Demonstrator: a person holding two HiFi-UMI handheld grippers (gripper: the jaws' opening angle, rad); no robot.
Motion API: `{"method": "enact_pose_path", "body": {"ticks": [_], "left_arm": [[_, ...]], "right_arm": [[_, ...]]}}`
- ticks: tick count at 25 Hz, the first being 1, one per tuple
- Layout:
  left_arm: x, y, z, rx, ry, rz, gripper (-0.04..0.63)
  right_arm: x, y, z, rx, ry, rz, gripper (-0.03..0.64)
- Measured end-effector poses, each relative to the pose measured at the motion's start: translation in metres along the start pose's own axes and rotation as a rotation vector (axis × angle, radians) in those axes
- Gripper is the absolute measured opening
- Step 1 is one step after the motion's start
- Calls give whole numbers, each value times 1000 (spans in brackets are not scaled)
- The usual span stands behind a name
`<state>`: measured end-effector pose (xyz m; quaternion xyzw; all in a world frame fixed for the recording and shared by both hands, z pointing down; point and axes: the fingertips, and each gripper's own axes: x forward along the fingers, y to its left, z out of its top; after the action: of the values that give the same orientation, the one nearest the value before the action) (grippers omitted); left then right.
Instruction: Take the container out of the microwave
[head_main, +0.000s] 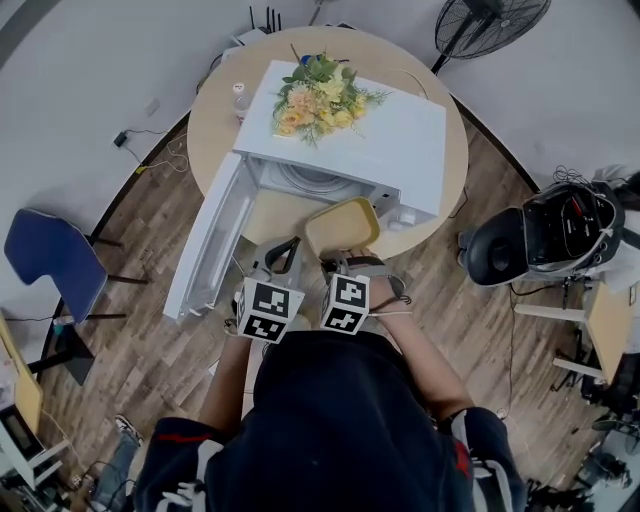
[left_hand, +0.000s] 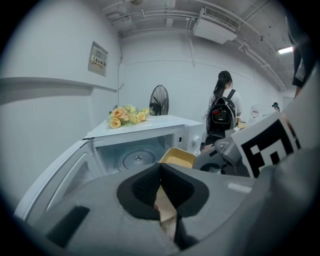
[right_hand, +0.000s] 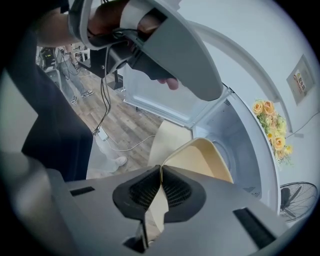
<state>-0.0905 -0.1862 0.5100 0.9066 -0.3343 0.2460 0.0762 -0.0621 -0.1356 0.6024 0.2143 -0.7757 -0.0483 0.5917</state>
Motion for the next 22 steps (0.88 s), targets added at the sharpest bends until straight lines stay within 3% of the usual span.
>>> {"method": "enact_pose_path", "body": {"ticks": [22], "left_arm": [[-4,1,-12,24,-11,-61,12]], "right_arm": [[10,9,10,44,31,-20,18]]}}
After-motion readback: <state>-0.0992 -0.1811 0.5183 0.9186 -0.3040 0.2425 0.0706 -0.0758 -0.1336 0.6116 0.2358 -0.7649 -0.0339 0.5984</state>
